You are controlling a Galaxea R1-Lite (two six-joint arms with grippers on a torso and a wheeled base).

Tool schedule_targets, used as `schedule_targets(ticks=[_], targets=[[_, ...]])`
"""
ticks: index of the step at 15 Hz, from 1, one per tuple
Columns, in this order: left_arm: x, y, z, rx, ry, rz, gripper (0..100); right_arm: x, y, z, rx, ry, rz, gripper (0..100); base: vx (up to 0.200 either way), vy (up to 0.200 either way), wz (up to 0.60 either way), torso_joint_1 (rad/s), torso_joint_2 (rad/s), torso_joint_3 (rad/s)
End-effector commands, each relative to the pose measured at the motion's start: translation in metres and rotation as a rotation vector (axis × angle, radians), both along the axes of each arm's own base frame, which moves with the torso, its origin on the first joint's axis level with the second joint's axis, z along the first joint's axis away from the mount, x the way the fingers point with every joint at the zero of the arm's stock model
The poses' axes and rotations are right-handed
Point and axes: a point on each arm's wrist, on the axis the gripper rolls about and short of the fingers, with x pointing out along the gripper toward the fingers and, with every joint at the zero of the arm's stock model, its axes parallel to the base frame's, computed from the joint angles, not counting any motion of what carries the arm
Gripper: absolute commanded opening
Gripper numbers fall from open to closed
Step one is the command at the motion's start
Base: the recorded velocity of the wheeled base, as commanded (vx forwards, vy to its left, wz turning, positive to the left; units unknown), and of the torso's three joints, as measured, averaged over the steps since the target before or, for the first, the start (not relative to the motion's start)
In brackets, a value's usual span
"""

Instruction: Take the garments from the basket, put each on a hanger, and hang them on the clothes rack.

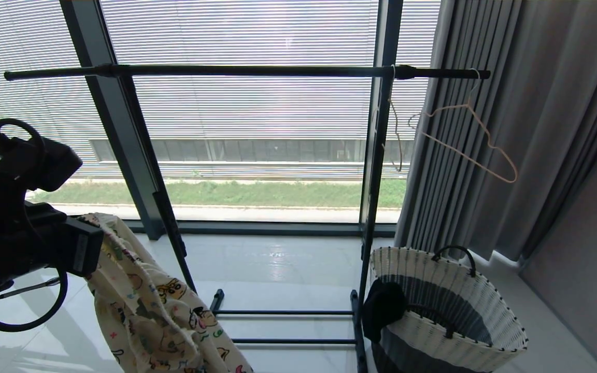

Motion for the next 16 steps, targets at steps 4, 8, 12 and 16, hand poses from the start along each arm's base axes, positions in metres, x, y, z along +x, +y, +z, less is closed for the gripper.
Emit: schedule_targets(ticks=[4,8,12,16], targets=[[0.001,0.0,0.0,-0.001,0.0,0.0,0,0.0,0.0,-0.004,-0.007,0.012,0.003,100,0.0,0.0,0.0,0.22,-0.5,-0.282],[0.001,0.0,0.002,-0.002,-0.008,0.0,0,0.0,0.0,-0.004,-0.008,0.01,0.001,100,0.0,0.0,0.0,0.243,-0.53,-0.288],[0.002,0.0,0.004,-0.001,-0.015,0.0,0,0.001,0.0,-0.009,-0.007,0.027,-0.004,100,0.0,0.0,0.0,0.253,-0.54,-0.282],[0.001,0.0,0.005,-0.002,-0.017,0.002,0,0.029,-0.009,-0.02,0.004,-0.008,-0.128,100,0.0,0.0,0.0,0.063,-0.13,-0.074]])
